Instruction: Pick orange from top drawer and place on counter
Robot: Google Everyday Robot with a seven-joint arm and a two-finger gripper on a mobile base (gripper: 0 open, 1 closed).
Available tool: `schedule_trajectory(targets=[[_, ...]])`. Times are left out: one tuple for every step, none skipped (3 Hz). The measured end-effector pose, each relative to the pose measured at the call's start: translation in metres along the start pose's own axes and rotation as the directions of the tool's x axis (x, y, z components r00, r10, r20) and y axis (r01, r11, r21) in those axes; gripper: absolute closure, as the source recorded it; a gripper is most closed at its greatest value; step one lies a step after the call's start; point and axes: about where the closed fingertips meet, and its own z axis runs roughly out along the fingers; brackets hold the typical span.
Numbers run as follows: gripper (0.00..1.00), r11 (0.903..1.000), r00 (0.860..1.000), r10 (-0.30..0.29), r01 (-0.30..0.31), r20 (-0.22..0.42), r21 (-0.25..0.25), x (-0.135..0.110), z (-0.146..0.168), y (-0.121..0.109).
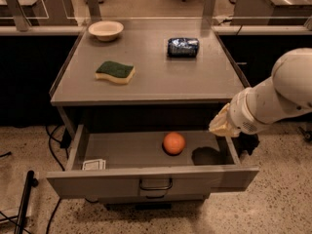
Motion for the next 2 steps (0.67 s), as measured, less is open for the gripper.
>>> schedule_trajectory(targets=[[1.00, 0.9997, 0.999, 0.024, -0.024, 0.049, 0.010, 0.007, 0.042, -0.003], [0.81, 0.9990, 0.995, 0.040, -0.042, 0.094, 0.019, 0.007, 0.075, -0.005]])
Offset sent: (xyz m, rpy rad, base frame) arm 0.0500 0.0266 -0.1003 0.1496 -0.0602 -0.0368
